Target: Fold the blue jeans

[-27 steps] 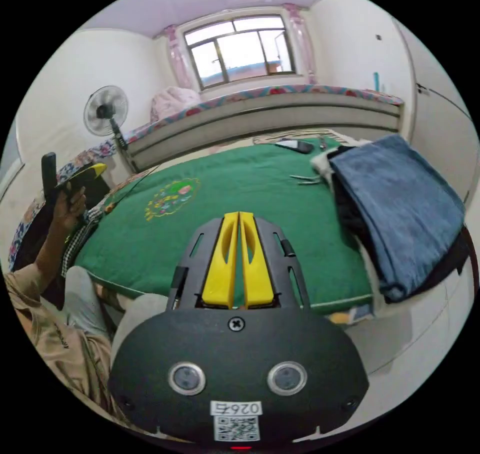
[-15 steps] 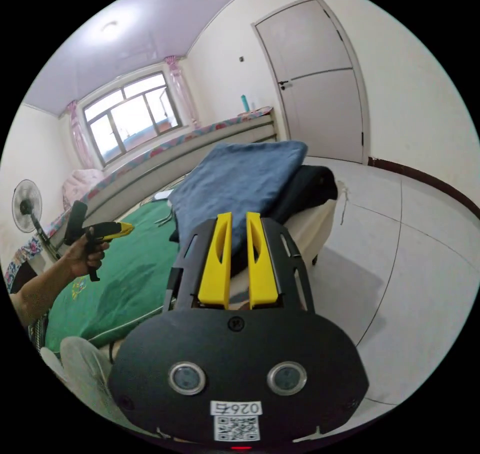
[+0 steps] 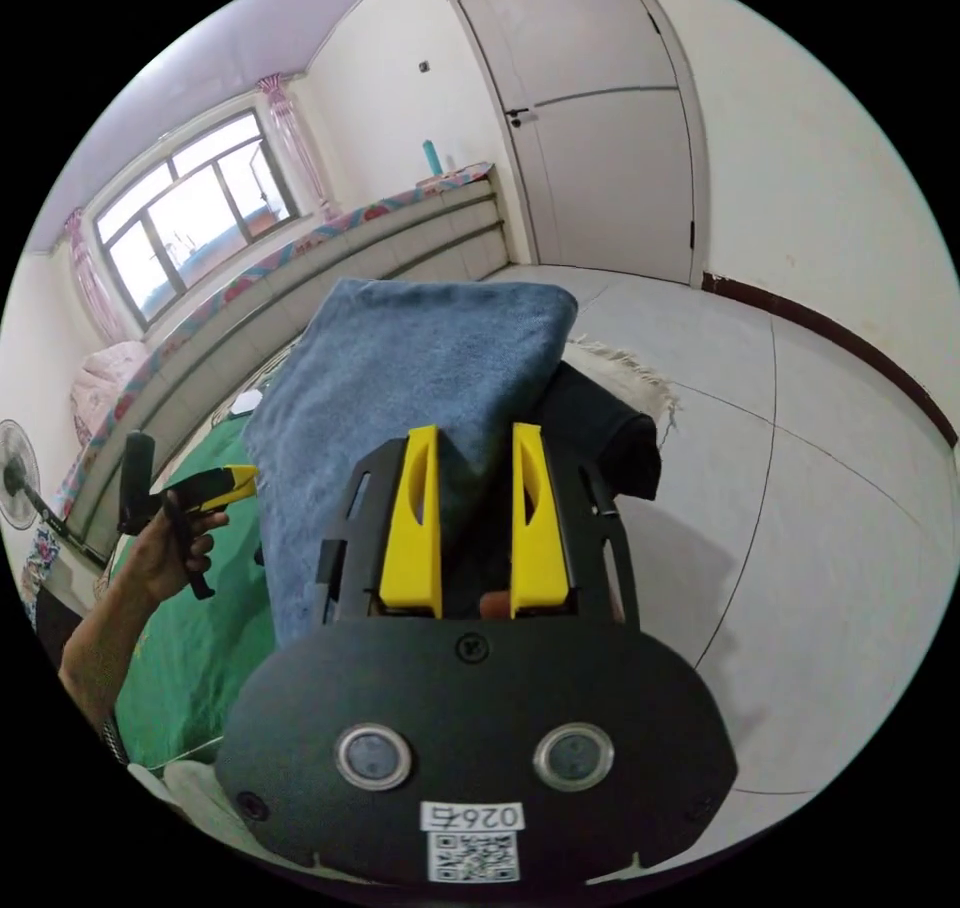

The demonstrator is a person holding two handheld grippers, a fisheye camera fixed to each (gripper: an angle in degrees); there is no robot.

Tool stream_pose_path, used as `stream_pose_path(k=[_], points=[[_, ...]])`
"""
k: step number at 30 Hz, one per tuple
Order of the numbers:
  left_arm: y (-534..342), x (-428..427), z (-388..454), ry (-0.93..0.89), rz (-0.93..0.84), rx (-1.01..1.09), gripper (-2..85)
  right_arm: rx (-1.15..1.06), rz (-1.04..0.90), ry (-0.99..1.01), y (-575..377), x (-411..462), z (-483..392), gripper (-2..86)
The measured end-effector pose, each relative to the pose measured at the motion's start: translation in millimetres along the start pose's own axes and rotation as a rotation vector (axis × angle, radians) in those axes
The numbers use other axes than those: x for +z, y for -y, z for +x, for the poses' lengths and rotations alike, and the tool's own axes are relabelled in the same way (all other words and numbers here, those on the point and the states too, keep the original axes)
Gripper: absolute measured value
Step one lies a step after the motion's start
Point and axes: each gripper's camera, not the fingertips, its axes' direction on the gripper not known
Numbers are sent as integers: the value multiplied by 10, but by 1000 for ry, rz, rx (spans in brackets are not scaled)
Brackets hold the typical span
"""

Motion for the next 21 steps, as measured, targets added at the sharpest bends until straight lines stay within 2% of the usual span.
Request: stream_pose_path(k=[3, 6, 9, 11, 16, 21], points=[[24, -31, -128, -36, 56, -27, 143, 7, -34, -6, 213, -30, 34, 58], [97, 45, -197, -55, 0, -2, 156, 7, -74, -24, 378, -77, 48, 42], [163, 42, -137, 32, -68, 72, 106, -74, -84, -66, 464, -195, -58, 9], [178, -25, -103, 55, -95, 99, 73, -125, -20, -39, 460, -399, -174, -7], [77, -481, -188, -103, 34, 14, 53, -194, 160, 124, 378, -965, -541, -11], [-106, -1130, -119, -231, 200, -29, 47, -359, 236, 189, 311, -1482, -1249, -12]])
